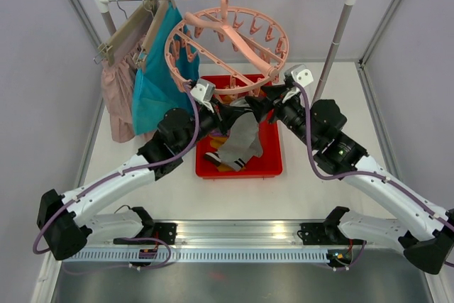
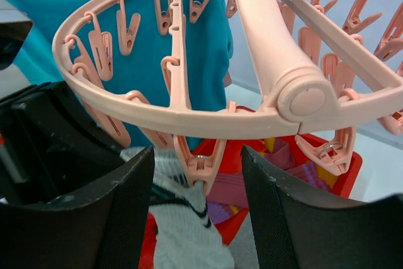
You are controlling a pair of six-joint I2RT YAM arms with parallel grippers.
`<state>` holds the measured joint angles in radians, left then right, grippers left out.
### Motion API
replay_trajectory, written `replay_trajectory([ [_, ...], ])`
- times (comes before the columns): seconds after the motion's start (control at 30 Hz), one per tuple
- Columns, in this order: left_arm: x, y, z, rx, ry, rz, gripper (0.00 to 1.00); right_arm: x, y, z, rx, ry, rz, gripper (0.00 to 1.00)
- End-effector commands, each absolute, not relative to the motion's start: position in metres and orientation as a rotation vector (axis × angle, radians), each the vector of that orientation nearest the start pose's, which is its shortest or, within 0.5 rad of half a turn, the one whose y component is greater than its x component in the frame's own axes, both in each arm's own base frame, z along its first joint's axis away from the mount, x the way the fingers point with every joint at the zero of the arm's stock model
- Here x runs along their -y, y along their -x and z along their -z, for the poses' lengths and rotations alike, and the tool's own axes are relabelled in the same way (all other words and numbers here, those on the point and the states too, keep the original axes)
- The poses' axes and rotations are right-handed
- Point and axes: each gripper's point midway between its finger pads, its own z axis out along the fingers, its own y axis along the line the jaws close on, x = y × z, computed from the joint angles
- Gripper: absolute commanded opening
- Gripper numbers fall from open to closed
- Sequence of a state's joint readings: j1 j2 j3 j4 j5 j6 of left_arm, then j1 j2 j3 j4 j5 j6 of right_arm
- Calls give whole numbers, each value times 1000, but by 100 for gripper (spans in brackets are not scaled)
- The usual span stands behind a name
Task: Clip the socks to the hanger
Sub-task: Clamp the sock onto the hanger, then pick up the sock from the bin.
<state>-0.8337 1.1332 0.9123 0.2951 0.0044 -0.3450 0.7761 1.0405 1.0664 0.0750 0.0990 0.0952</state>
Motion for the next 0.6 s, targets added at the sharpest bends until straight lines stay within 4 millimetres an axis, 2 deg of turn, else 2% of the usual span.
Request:
replay_trajectory([
  [0.0,294,-271,-374,-1500,-225,921,2,-252,-265,-401,-1427,411,-695,64],
  [0.03,288,-273,-377,-1506,-192,902,2,-249,-261,-404,-1423,408,-701,65],
  [0.1,271,-281,-369,-1566,-96,823,2,-245,-258,-396,-1450,409,-696,65],
  [0.13,263,-283,-372,-1571,-60,798,2,-241,-254,-400,-1438,396,-702,65],
  [0.17,256,-284,-364,-1612,-39,755,2,-237,-254,-385,-1488,398,-682,65],
  [0.23,238,-287,-366,-1618,24,683,2,-230,-250,-382,-1496,385,-674,65],
  [0.27,233,-287,-365,-1622,35,659,2,-228,-250,-370,-1526,381,-659,65],
  [0.33,214,-286,-366,-1627,86,590,2,-224,-249,-361,-1545,373,-651,65],
  [0.57,165,-285,-364,-1628,208,386,2,-236,-258,-296,-1682,390,-632,63],
])
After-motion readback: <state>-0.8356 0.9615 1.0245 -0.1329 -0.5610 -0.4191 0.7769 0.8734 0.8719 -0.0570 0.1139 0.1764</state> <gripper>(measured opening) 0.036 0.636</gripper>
